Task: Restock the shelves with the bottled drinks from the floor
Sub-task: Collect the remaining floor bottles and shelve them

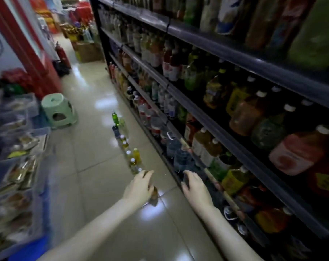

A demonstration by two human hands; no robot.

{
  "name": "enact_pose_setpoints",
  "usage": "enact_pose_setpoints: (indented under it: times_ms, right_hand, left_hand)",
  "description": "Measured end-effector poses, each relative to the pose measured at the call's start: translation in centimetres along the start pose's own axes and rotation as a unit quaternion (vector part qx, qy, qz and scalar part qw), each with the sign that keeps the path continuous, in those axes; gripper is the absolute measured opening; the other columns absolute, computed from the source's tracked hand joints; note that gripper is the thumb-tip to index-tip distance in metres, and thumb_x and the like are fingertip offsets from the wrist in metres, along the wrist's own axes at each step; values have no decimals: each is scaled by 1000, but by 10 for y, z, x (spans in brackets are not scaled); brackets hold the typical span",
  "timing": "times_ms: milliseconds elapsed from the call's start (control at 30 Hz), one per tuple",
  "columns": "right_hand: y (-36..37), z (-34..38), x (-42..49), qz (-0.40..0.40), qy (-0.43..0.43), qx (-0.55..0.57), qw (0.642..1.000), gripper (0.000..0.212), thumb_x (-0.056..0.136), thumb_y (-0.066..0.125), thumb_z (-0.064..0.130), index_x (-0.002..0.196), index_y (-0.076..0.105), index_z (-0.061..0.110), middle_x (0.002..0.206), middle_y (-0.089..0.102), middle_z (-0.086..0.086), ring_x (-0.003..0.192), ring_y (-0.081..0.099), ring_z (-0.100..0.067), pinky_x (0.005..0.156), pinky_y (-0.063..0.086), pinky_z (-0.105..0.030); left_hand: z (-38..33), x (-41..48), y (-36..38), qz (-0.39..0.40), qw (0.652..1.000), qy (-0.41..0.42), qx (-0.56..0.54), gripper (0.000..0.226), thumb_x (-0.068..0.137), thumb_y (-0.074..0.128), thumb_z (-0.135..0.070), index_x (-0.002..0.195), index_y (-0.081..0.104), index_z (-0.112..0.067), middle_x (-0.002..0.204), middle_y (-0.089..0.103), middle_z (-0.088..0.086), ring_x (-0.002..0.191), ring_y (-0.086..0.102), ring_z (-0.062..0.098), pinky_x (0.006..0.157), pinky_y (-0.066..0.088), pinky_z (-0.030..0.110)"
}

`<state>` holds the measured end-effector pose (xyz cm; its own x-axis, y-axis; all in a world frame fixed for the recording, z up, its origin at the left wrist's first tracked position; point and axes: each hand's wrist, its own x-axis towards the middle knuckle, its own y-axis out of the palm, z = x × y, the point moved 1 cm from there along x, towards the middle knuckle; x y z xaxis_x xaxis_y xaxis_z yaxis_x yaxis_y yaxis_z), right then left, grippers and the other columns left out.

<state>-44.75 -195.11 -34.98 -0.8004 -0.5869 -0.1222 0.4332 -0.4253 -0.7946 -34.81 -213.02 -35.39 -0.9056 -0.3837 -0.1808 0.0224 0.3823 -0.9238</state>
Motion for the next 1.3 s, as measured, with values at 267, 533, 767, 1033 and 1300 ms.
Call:
enact_pose_setpoints:
  times_ms: [267, 533, 767, 1033, 1300]
  right_hand:
    - [74, 19, 127, 117, 42, -55, 991, 45, 98, 47, 15, 142, 37, 11, 139, 45, -7, 128, 44, -22, 98, 40, -29]
    - [169, -18, 263, 209, 68, -69, 973, 45, 98, 42, 7, 142, 37, 7, 141, 44, -12, 129, 43, -23, 99, 32, -22]
    - [342, -112, 335, 295, 107, -110, 943, 48, 96, 45, 14, 143, 36, 15, 144, 44, -8, 128, 44, -25, 98, 39, -29]
    - [539, -211, 385, 420, -7, -240, 875, 56, 94, 55, 23, 144, 31, 24, 139, 38, -12, 116, 51, -34, 90, 46, -37]
    - [559, -211, 382, 401, -67, -289, 867, 44, 99, 44, 15, 141, 34, 19, 137, 38, -11, 112, 56, -30, 79, 48, -36]
  left_hand:
    - [108, 89, -11, 54, 997, -51, -22, 49, 98, 44, -21, 145, 34, -22, 143, 37, 2, 124, 43, 26, 92, 41, 33]
    - [182, 203, 57, 84, 991, -89, -58, 45, 98, 45, -27, 142, 38, -21, 140, 41, 0, 125, 43, 22, 91, 42, 30]
    - [269, 283, 205, 113, 982, -110, -104, 57, 93, 51, -22, 147, 31, -19, 148, 35, 2, 132, 37, 22, 102, 35, 29]
    - [352, 327, 375, 98, 989, -63, -88, 47, 77, 56, -24, 119, 66, -7, 115, 67, 14, 92, 69, 28, 70, 54, 27]
    - [367, 327, 397, 152, 982, -27, -111, 71, 47, 91, -11, 114, 67, -5, 116, 67, 17, 93, 70, 32, 63, 57, 35]
